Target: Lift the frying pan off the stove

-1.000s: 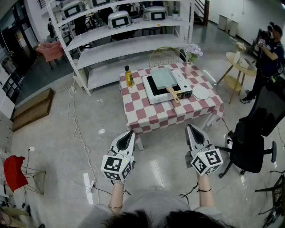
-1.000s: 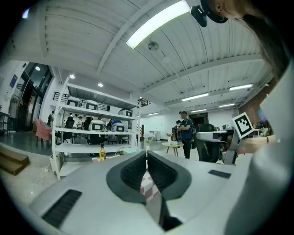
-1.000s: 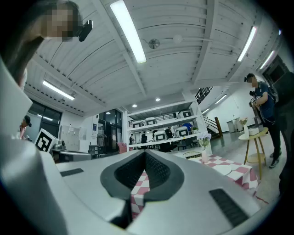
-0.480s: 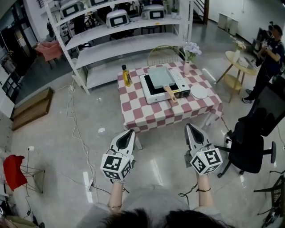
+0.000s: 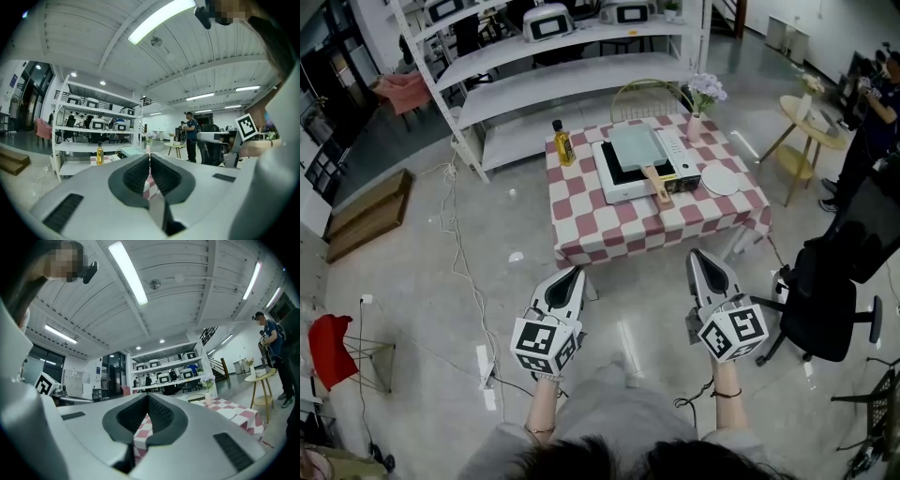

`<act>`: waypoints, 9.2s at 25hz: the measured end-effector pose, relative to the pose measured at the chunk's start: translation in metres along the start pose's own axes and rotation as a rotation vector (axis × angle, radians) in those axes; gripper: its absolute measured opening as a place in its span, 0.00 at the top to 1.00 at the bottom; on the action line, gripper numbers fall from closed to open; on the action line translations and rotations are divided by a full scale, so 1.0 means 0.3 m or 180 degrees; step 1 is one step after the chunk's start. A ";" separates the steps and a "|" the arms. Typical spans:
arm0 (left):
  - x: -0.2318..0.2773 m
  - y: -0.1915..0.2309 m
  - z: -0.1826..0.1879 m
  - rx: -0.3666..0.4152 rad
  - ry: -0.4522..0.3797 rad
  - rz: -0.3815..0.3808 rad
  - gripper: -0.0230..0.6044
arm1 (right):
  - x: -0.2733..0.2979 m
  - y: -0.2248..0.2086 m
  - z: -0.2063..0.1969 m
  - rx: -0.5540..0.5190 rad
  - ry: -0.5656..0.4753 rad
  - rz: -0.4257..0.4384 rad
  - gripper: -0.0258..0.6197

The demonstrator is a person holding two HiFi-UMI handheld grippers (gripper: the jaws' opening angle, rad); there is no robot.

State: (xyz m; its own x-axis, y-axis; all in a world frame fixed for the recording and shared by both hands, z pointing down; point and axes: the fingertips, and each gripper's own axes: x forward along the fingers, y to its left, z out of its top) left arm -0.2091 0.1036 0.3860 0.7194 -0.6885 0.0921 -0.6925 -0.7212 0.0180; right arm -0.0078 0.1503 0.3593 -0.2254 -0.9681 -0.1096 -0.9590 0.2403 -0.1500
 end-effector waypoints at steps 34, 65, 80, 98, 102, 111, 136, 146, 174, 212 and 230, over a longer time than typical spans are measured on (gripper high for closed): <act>0.582 0.190 -0.017 0.0098 0.0166 -0.0389 0.92 | 0.416 -0.328 -0.050 0.0077 0.0051 -0.0228 0.93; 0.829 0.221 -0.144 -0.0243 0.0656 -0.0606 0.92 | 0.598 -0.515 -0.150 0.0268 0.0324 -0.0371 0.93; 0.996 0.239 -0.182 -0.0774 0.0813 -0.0283 0.92 | 0.824 -0.662 -0.218 0.0571 0.0707 0.0258 0.93; 1.086 0.194 -0.245 -0.1353 0.0987 0.0076 0.92 | 0.954 -0.704 -0.316 0.1158 0.1248 0.1099 0.92; 1.102 0.191 -0.258 -0.1556 0.1019 0.0195 0.92 | 0.977 -0.694 -0.336 0.1339 0.1400 0.1334 0.92; 1.120 0.159 -0.274 -0.1798 0.0981 0.0214 0.92 | 0.994 -0.679 -0.399 0.1630 0.1725 0.1532 0.92; 1.166 0.122 -0.274 -0.2683 0.0895 -0.0319 0.78 | 1.032 -0.652 -0.524 0.2759 0.2165 0.1311 0.73; 1.193 0.081 -0.285 -0.2974 0.0935 -0.0552 0.68 | 1.050 -0.629 -0.549 0.3015 0.2230 0.1390 0.65; 1.257 0.013 -0.302 -0.3154 0.1217 -0.1083 0.62 | 1.136 -0.528 -0.579 0.3526 0.2312 0.1851 0.60; 1.281 -0.031 -0.306 -0.2957 0.1467 -0.1508 0.65 | 1.152 -0.492 -0.580 0.3650 0.2386 0.2125 0.66; 1.278 -0.028 -0.232 -0.2751 0.1337 -0.1559 0.65 | 1.172 -0.480 -0.485 0.3479 0.2187 0.2207 0.66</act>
State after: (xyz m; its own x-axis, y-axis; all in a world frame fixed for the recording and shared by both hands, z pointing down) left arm 0.0687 -0.1490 0.4904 0.9666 -0.1395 0.2151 -0.2563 -0.4994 0.8276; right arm 0.0262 -0.2350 0.4855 -0.9131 -0.4061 -0.0357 -0.0927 0.2922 -0.9519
